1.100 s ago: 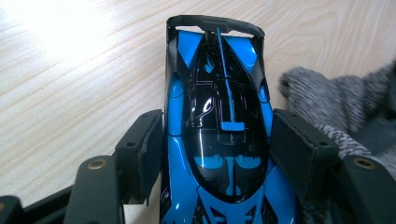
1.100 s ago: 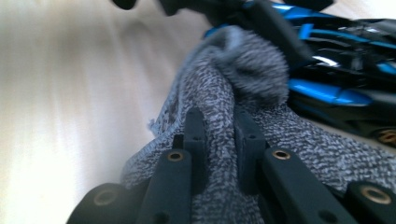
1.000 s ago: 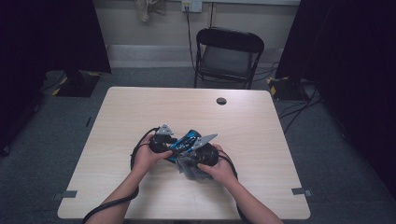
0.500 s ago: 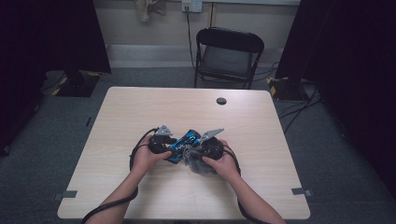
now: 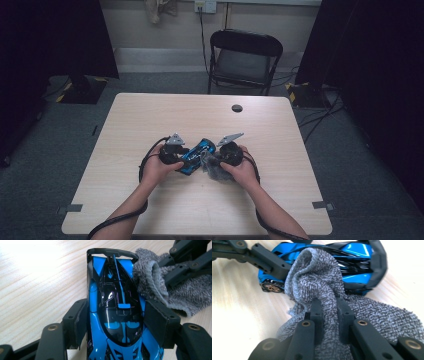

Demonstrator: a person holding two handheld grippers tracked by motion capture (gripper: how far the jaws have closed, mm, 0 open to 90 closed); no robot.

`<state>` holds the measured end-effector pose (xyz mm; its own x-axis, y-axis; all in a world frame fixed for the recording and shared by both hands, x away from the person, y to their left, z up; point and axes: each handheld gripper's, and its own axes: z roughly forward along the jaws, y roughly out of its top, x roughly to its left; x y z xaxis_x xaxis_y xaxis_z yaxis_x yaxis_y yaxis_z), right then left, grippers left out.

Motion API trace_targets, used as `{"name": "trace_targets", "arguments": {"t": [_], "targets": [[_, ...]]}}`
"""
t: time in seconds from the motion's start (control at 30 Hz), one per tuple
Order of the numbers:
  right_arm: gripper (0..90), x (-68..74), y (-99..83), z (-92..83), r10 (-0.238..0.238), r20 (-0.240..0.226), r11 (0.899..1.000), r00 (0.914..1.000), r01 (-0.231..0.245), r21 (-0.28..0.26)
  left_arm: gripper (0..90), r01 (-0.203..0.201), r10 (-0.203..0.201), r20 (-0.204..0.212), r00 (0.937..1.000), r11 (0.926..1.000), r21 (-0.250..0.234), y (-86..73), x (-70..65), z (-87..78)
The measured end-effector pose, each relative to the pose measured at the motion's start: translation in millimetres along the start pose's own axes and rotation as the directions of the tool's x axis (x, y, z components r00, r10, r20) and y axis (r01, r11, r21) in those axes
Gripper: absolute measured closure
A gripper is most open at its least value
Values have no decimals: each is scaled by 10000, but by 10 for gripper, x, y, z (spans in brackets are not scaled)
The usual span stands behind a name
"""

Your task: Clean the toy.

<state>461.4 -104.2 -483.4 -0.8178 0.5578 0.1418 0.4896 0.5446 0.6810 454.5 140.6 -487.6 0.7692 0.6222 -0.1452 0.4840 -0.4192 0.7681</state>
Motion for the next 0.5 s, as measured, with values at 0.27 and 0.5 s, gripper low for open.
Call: {"name": "trace_targets", "arguments": {"t": [0.27,0.5], "targets": [[791,-105,-20,-45,156,529,9998,9985,-151,-93,365,-2,2,1,10000,10000,-40,-2,5,4],[793,-147,-16,-69,281,949,9996,9951,-280,-20,366,54,-54,1,10000,10000,25,8,0,8]]}}
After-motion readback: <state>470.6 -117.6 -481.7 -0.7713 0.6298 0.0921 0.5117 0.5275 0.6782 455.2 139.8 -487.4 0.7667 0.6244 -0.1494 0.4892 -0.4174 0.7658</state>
